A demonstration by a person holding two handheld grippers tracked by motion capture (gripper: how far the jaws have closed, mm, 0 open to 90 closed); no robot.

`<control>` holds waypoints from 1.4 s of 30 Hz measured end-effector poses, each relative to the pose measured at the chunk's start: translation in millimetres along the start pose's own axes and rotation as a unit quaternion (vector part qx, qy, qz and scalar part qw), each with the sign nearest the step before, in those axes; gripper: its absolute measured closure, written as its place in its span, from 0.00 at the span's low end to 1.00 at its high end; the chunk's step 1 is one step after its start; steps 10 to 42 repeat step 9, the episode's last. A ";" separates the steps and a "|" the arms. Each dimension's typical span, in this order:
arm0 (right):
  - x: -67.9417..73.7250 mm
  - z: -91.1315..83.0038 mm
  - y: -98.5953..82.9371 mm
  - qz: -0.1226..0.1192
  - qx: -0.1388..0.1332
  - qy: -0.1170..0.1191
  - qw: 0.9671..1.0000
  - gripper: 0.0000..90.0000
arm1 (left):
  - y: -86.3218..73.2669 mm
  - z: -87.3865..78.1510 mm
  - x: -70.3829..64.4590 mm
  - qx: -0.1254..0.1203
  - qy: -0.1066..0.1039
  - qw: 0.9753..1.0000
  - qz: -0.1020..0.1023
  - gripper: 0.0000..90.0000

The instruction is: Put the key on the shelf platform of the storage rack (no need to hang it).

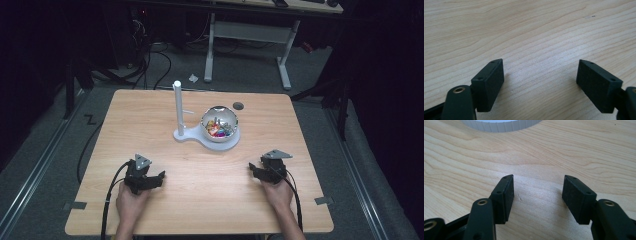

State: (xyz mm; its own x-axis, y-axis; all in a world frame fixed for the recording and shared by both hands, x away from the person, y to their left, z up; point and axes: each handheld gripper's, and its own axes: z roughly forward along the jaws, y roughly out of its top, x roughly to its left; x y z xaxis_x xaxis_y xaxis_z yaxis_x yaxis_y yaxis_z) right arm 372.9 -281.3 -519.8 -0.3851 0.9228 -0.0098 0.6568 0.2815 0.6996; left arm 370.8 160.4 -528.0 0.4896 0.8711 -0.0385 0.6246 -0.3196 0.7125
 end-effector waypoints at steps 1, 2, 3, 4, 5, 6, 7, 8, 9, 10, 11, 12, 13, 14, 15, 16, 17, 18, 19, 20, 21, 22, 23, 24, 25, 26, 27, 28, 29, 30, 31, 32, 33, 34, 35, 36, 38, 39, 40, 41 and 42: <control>-0.2 0.1 0.0 0.001 0.000 -0.001 1.000 0.46 | 0.0 0.0 0.1 0.000 0.000 1.000 0.000 0.25; -0.3 0.2 0.1 0.002 0.001 -0.002 1.000 0.45 | 0.0 0.0 0.0 0.000 0.000 1.000 0.000 0.25; -0.4 0.3 0.1 0.002 0.001 -0.003 1.000 0.44 | 0.0 0.0 0.0 0.000 0.000 1.000 0.000 0.25; -0.5 0.3 0.2 0.003 0.001 -0.003 1.000 0.44 | 0.0 0.0 0.0 0.000 0.000 1.000 0.000 0.25; -0.6 0.3 0.2 0.003 0.001 -0.004 1.000 0.44 | 0.0 0.0 0.0 0.000 0.000 1.000 0.000 0.25; -0.6 0.3 0.2 0.004 0.001 -0.004 1.000 0.44 | 0.0 0.0 0.0 0.000 0.000 1.000 0.000 0.25; -0.6 0.3 0.2 0.004 0.001 -0.004 1.000 0.44 | 0.0 0.0 0.0 0.000 0.000 1.000 0.000 0.25; -0.8 0.4 0.2 0.002 0.001 -0.004 1.000 0.44 | 0.0 0.0 0.0 0.000 0.000 1.000 0.000 0.25; -0.6 0.3 0.2 0.004 0.001 -0.004 1.000 0.44 | 0.0 0.0 0.0 0.000 0.000 1.000 0.000 0.25; -0.6 0.3 0.2 0.004 0.001 -0.004 1.000 0.44 | 0.0 0.0 0.0 0.000 0.000 1.000 0.000 0.25; -0.6 0.3 0.2 0.004 0.001 -0.004 1.000 0.44 | 0.0 0.0 0.0 0.000 0.000 1.000 0.000 0.25; -0.6 0.3 0.2 0.004 0.001 -0.004 1.000 0.44 | 0.0 0.0 0.0 0.000 0.000 1.000 0.000 0.25; -0.6 0.3 0.2 0.004 0.001 -0.004 1.000 0.44 | 0.0 0.0 0.0 0.000 0.000 1.000 0.000 0.25; -0.6 0.3 0.2 0.004 0.001 -0.004 1.000 0.44 | 0.0 0.0 0.0 0.000 0.000 1.000 0.000 0.25; -0.6 0.3 0.2 0.004 0.001 -0.004 1.000 0.44 | 0.0 0.0 0.0 0.000 0.000 1.000 0.000 0.25; -0.6 0.3 0.2 0.004 0.001 -0.004 1.000 0.44 | 0.0 0.0 0.0 0.000 0.000 1.000 0.000 0.25; -0.6 0.3 0.2 0.004 0.001 -0.004 1.000 0.44 | 0.0 0.0 0.0 0.000 0.000 1.000 0.000 0.25; -0.6 0.3 0.2 0.004 0.001 -0.004 1.000 0.44 | 0.0 0.0 0.0 0.000 0.000 1.000 0.000 0.25; -0.6 0.3 0.2 0.004 0.001 -0.004 1.000 0.44 | 0.0 0.0 0.0 0.000 0.000 1.000 0.000 0.25; -0.6 0.3 0.2 0.004 0.001 -0.004 1.000 0.44 | 0.0 0.0 0.0 0.000 0.000 1.000 0.000 0.25; -0.6 0.3 0.2 0.004 0.001 -0.004 1.000 0.44 | 0.0 0.0 0.0 0.000 0.000 1.000 0.000 0.25; -0.6 0.3 0.2 0.004 0.001 -0.004 1.000 0.44 | 0.0 0.0 0.0 0.000 0.000 1.000 0.000 0.25; -0.6 0.3 0.2 0.004 0.001 -0.004 1.000 0.44 | 0.0 0.0 0.0 0.000 0.000 1.000 0.000 0.25; -0.6 0.3 0.2 0.004 0.001 -0.004 1.000 0.44 | 0.0 0.0 0.0 0.000 0.000 1.000 0.000 0.25; -0.6 0.3 0.2 0.004 0.001 -0.004 1.000 0.44 | 0.0 0.0 0.0 0.000 0.000 1.000 0.000 0.25; -0.6 0.3 0.2 0.004 0.001 -0.004 1.000 0.44 | 0.0 0.0 0.0 0.000 0.000 1.000 0.000 0.25; -0.6 0.3 0.2 0.004 0.001 -0.004 1.000 0.44 | 0.0 0.0 0.0 0.000 0.000 1.000 0.000 0.25; -0.6 0.3 0.2 0.004 0.001 -0.004 1.000 0.44 | 0.0 0.0 0.0 0.000 0.000 1.000 0.000 0.25; -0.6 0.3 0.2 0.004 0.001 -0.004 1.000 0.44 | 0.0 0.0 0.0 0.000 0.000 1.000 0.000 0.25; -0.6 0.3 0.2 0.004 0.001 -0.004 1.000 0.44 | 0.0 0.0 0.0 0.000 0.000 1.000 0.000 0.25; -0.6 0.3 0.2 0.004 0.001 -0.004 1.000 0.44 | 0.0 0.0 0.0 0.000 0.000 1.000 0.000 0.25; -0.6 0.3 0.2 0.004 0.001 -0.004 1.000 0.44 | 0.0 0.0 0.0 0.000 0.000 1.000 0.000 0.25; -0.6 0.3 0.2 0.004 0.001 -0.004 1.000 0.44 | 0.0 0.0 0.0 0.000 0.000 1.000 0.000 0.25; -0.6 0.3 0.2 0.004 0.001 -0.004 1.000 0.44 | 0.0 0.0 0.0 0.000 0.000 1.000 0.000 0.25; -0.6 0.3 0.2 0.004 0.001 -0.004 1.000 0.44 | 0.0 0.0 0.0 0.000 0.000 1.000 0.000 0.25; -0.6 0.3 0.2 0.004 0.001 -0.004 1.000 0.44 | 0.0 0.0 0.0 0.000 0.000 1.000 0.000 0.25; -0.6 0.3 0.2 0.004 0.001 -0.004 1.000 0.44 | 0.0 0.0 0.0 0.000 0.000 1.000 0.000 0.25; -0.6 0.3 0.2 0.004 0.001 -0.004 1.000 0.44 | 0.0 0.0 0.0 0.000 0.000 1.000 0.000 0.25; -0.6 0.3 0.2 0.004 0.001 -0.004 1.000 0.44 | 0.0 0.0 0.0 0.000 0.000 1.000 0.000 0.25; -0.6 0.3 0.2 0.004 0.001 -0.004 1.000 0.44 | 0.0 0.0 0.0 0.000 0.000 1.000 0.000 0.25; -0.6 0.3 0.2 0.004 0.001 -0.004 1.000 0.44 | 0.0 0.0 0.0 0.000 0.000 1.000 0.000 0.25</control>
